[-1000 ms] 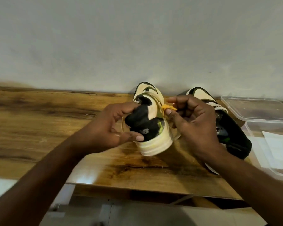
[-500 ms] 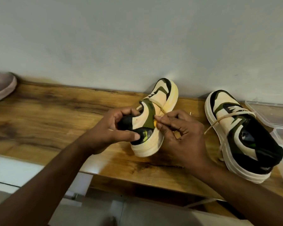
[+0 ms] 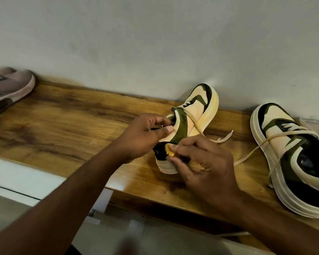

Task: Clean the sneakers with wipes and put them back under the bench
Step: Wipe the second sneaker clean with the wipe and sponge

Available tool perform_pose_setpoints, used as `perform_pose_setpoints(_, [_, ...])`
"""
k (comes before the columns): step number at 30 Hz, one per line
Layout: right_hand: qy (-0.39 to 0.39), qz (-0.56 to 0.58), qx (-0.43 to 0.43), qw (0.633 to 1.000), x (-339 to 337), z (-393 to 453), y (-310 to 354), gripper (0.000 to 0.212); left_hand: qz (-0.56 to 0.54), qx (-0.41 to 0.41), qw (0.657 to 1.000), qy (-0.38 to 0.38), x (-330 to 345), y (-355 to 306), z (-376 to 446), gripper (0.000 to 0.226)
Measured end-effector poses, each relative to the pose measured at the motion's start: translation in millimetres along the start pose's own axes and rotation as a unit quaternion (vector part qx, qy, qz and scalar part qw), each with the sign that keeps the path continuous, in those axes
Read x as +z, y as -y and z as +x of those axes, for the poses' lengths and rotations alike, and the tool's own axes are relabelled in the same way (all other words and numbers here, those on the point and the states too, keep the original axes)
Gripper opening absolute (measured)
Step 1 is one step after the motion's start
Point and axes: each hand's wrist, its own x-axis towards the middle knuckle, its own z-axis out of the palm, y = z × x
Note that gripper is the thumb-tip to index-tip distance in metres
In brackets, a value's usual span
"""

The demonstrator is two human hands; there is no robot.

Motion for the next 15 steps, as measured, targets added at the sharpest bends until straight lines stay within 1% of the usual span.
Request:
perform_pose_setpoints(2, [0.034, -0.023, -0.042, 0.998, 4, -3, 4, 0.017, -0.017, 0.01, 1.0, 0.019, 0, -2, -1, 0.023])
perform_pose_setpoints(4, [0.052, -0.044, -0.054, 0.996, 4, -2, 2, 0.014, -0.005, 0.031, 0.999, 0.04, 0, -1, -2, 0.031])
perform_pose_setpoints(6, [0.039, -0.054, -0.021, 0.998, -2, 2, -3, 0.018, 0.008, 0.047, 0.998, 0.046, -1, 3, -2, 0.032])
perform_pose_setpoints(8, [-0.004, -0.038, 0.038, 0.999, -12, 9, -11, 0.021, 0.027, 0.058, 0.997, 0.046, -2, 6, 0, 0.034])
perform_pose_setpoints(10, [-0.025, -0.025, 0.06, 0.998, -13, 10, -10, 0.022, 0.048, 0.071, 0.995, 0.042, -1, 8, 1, 0.035])
perform_pose_setpoints(12, [0.004, -0.021, 0.039, 0.999, -6, 2, 0, 0.022, 0.052, 0.071, 0.995, 0.039, 0, 8, 3, 0.034])
perform_pose_setpoints(15, [0.095, -0.062, -0.039, 0.993, 9, -15, 12, 0.018, 0.058, 0.069, 0.995, 0.044, 4, 7, 4, 0.027])
